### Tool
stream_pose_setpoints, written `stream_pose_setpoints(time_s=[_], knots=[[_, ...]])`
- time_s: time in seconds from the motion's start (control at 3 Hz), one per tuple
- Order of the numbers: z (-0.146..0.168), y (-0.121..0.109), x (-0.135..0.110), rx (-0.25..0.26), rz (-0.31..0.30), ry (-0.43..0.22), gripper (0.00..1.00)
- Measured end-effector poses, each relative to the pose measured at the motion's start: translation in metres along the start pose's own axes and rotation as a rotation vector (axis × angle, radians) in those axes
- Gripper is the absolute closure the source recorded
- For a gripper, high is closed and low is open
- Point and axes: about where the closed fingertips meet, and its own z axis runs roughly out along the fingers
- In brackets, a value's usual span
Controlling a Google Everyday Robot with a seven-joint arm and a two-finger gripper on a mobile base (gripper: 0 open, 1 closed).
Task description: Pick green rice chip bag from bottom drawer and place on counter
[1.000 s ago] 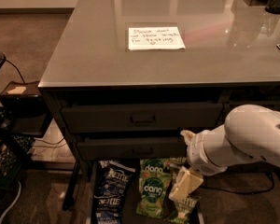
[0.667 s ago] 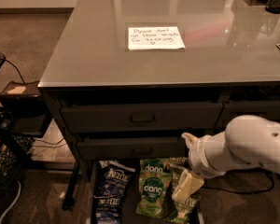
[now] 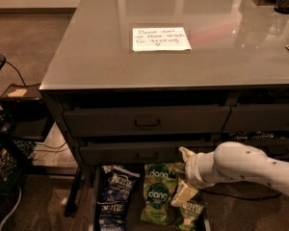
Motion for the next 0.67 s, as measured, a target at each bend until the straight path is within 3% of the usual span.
stream_pose_setpoints(time_s=[0.67], knots=[[0.074, -0.006, 0.045, -0.014, 0.015, 0.006, 0.0]])
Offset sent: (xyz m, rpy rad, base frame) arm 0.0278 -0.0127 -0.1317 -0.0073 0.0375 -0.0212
